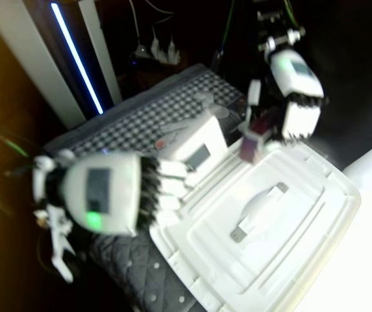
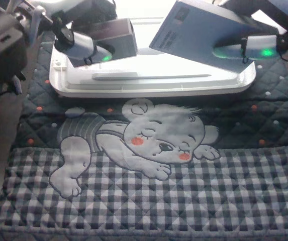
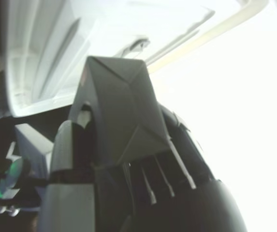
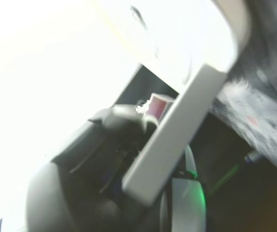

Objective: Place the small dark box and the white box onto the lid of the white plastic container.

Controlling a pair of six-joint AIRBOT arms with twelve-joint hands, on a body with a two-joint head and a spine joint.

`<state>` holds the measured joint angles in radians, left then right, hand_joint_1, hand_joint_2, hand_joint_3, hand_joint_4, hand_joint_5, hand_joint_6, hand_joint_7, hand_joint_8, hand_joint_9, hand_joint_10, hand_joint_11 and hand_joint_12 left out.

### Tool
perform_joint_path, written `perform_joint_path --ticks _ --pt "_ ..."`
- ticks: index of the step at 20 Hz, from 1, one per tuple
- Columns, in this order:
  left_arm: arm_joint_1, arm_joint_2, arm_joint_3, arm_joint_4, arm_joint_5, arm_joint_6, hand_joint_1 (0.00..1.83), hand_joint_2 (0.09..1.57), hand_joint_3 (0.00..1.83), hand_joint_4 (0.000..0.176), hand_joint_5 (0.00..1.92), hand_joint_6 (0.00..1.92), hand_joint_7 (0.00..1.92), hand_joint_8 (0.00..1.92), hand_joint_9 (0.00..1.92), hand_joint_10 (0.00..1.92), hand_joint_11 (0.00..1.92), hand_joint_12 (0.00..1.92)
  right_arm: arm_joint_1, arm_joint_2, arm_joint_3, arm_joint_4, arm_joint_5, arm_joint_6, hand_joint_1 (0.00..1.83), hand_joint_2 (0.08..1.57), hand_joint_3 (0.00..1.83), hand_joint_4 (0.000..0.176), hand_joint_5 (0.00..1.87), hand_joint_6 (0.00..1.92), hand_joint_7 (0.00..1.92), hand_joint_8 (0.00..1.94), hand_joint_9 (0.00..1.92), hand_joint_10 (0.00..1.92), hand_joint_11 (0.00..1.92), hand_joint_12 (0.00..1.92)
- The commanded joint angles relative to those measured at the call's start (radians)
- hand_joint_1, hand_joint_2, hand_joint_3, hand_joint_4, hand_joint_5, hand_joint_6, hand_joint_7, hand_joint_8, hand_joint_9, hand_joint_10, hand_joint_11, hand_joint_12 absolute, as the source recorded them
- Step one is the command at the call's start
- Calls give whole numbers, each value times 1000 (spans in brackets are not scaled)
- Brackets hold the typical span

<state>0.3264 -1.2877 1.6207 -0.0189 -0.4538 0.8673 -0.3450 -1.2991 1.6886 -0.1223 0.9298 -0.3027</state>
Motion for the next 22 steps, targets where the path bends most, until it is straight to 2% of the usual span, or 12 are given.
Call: perform_joint_path --ticks 1,2,3,6,7,10,11,12,13,14,15,22 --pt "-26 -2 19 -15 -84 -2 1230 1174 0 0 848 1007 890 1337 887 1303 833 1659 18 7 11 25 76 5 1266 1129 3 0 971 695 980 1276 1068 1305 996 1679" --pt "-40 -14 36 -14 -64 -2 1214 1179 1 0 832 1059 882 1317 818 1250 724 1641 28 5 16 23 61 5 1194 1108 4 0 994 886 977 1563 1026 1741 1089 1873" --pt "-53 -25 50 -14 -47 -2 1204 1181 1 0 840 1067 865 1319 781 1226 688 1619 36 3 22 22 48 5 1176 1112 3 0 979 955 970 1759 1013 1885 1134 1911" --pt "-72 -39 66 2 -22 -2 1211 1180 0 0 824 1078 890 1295 824 1183 735 1553 45 -6 37 23 29 5 1168 1121 0 0 961 999 957 1906 1071 1921 1221 1921" --pt "-72 -40 63 2 -23 -2 1227 1169 0 0 851 1010 910 1291 884 1225 797 1591 45 -6 38 23 26 5 1168 1118 0 0 969 991 952 1786 1026 1921 1184 1921" --pt "-63 -43 54 2 -24 -2 1188 1190 1 0 817 1162 847 1280 846 1121 788 1513 45 -6 38 22 20 5 1263 1129 0 0 933 846 1000 1218 877 1363 872 1643" --pt "-58 -45 55 2 -18 0 1281 1234 12 0 653 1450 690 1376 798 1329 519 1298 45 -6 38 22 20 5 1344 1151 0 0 811 1006 954 1101 857 1374 813 1481" --pt "-56 -45 55 2 -17 0 1240 1126 0 10 454 684 477 584 501 626 278 1026 45 -6 38 22 20 5 1195 1067 0 0 545 423 670 462 591 745 463 1321" --pt "-55 -45 55 2 -15 0 1198 1073 0 58 446 290 431 199 511 250 271 874 45 -5 38 22 21 5 1123 1014 0 17 390 123 492 125 433 344 203 1243" --pt "-55 -45 55 2 -14 0 1098 1035 0 143 344 125 301 53 291 65 53 568 45 -5 37 22 21 5 1043 941 0 132 138 24 210 24 204 118 40 806" --pt "-55 -45 55 2 -13 0 1017 953 0 175 213 10 109 1 18 2 1 22 45 -5 37 22 21 5 927 856 0 174 5 0 7 0 7 4 1 65" --pt "-45 -27 23 2 -41 3 941 884 0 176 1 0 0 0 0 0 0 0 45 8 10 -7 22 5 809 797 0 176 0 0 0 0 0 0 0 0"
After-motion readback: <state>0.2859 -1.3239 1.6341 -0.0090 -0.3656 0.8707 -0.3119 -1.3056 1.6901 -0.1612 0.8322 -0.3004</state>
